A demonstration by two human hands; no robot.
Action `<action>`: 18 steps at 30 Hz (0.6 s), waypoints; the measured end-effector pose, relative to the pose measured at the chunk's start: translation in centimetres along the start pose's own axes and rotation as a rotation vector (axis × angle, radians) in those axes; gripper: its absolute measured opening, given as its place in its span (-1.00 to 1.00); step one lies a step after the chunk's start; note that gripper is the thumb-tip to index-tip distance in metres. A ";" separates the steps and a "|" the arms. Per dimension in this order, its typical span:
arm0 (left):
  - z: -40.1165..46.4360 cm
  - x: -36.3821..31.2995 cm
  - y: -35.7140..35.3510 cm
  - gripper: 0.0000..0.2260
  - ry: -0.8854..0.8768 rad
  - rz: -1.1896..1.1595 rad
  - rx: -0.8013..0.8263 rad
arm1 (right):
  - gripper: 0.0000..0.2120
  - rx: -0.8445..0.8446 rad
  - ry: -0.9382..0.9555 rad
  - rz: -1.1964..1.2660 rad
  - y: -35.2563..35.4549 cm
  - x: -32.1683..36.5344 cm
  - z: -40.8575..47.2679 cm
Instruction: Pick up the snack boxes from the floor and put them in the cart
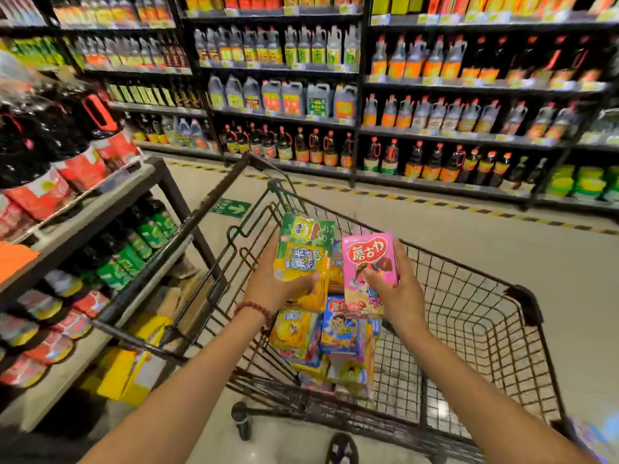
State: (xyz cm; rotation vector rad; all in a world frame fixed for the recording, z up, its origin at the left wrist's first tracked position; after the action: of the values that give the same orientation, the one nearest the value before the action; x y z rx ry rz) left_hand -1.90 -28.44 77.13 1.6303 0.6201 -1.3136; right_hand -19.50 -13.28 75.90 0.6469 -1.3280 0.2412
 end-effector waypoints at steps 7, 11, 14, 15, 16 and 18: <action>3.1 5.9 -3.1 -0.22 0.149 0.011 0.043 | -0.36 0.016 -0.155 -0.007 -4.7 -5.1 2.1; 3.2 9.4 -3.2 -0.13 0.249 0.034 0.085 | -0.35 0.036 -0.248 -0.020 -6.3 -7.7 1.7; 2.8 11.7 -2.6 -0.05 0.345 0.078 0.101 | -0.35 0.087 -0.319 -0.112 -7.8 -9.6 0.7; 2.6 12.3 -2.5 -0.04 0.379 0.084 0.098 | -0.35 0.098 -0.348 -0.137 -8.3 -10.1 0.4; 2.5 13.1 -2.3 -0.03 0.398 0.097 0.096 | -0.33 0.111 -0.371 -0.172 -8.7 -10.6 0.2; 2.5 14.9 -2.1 -0.02 0.425 0.138 0.102 | -0.30 0.133 -0.390 -0.264 -9.4 -11.3 -0.1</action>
State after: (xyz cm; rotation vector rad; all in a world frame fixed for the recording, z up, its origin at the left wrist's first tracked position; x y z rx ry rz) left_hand -0.28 -32.08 62.42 2.0200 0.6834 -0.9152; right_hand -17.38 -18.54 62.36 1.0095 -1.5869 -0.0146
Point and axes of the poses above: each hand's wrist, its own z-axis towards the middle knuckle, its own y-axis out of the back of the hand, x = y × z, the point moved 1 cm from there along z, towards the middle knuckle, and after that the axes turned 7 degrees about -x, right-handed, at the moved point
